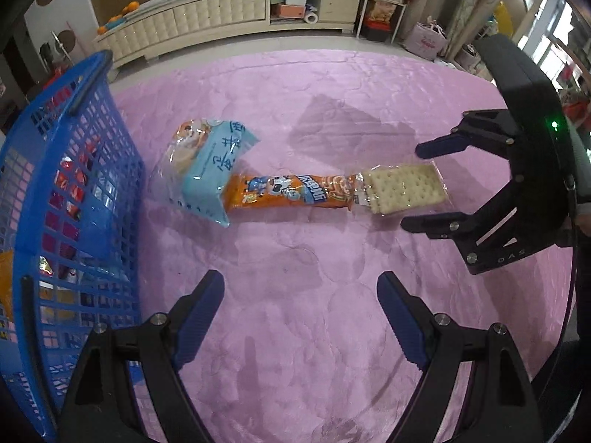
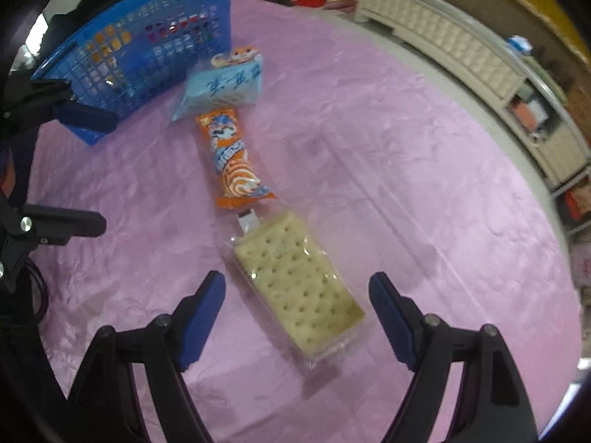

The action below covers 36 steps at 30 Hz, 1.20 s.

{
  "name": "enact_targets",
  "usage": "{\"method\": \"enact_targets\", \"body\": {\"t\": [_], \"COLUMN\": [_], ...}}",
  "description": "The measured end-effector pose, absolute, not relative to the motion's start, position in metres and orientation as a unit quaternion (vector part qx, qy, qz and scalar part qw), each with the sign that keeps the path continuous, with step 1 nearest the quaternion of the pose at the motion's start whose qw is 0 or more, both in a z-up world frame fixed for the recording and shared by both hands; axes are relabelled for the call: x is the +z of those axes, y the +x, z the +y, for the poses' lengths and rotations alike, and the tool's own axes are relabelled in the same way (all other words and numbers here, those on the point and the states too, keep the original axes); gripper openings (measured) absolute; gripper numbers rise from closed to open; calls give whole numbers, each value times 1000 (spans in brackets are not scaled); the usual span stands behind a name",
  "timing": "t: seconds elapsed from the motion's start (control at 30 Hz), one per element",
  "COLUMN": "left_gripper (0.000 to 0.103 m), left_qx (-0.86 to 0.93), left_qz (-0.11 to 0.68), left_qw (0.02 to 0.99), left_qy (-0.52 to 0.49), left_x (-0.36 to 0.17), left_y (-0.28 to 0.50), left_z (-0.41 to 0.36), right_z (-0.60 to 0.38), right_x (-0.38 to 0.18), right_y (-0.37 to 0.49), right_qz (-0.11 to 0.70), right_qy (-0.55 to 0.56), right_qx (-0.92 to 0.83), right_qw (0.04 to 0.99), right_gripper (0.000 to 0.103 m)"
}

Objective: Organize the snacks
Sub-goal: 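Move both tools back over the remaining snacks, then grasp the clear cracker pack with the right tool while the left tool grasps the orange stick snack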

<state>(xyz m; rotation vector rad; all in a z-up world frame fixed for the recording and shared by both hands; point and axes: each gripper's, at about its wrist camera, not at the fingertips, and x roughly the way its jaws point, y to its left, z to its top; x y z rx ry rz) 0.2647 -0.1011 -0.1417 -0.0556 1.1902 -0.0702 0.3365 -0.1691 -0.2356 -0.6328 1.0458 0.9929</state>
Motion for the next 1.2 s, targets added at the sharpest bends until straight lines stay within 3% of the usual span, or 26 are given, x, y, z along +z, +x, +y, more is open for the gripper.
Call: {"method": "enact_targets", "body": {"t": [0.13,0.23,0.33,0.57,0.87,1.03,1.2], "left_gripper": [83,83,83,83,83,76,76], "left_qx": [-29,-23,-17,7,53,73,97], "left_qz": [563,564,569,570,561,559,558], "left_qw": [825,824,819,815,813,809,802], "left_qy": [-45,-54,-68,-107,-145,-169,-191], "left_x": [-144,-148,-153,-153,-151,-157,-166], "left_y": [265,263,264,274,299,321,342], "left_z": [-98,-97,-95,-91,-93,-97,-102], "right_z": [-162,-160,-165,-192,-206,-203,-212], "right_x": [-247,-249,-246,-238,-225,-217,-218], "right_y": [339,332,327,316,321,329,339], "right_qz": [471,455,458,472,500,490,495], "right_qy": [-299,-301,-279,-189,-82,-79,-58], "right_qx": [465,466,461,431,333,314,295], "right_qw": [687,697,707,745,795,809,815], "right_gripper": [83,68,61,55,55,55,55]}}
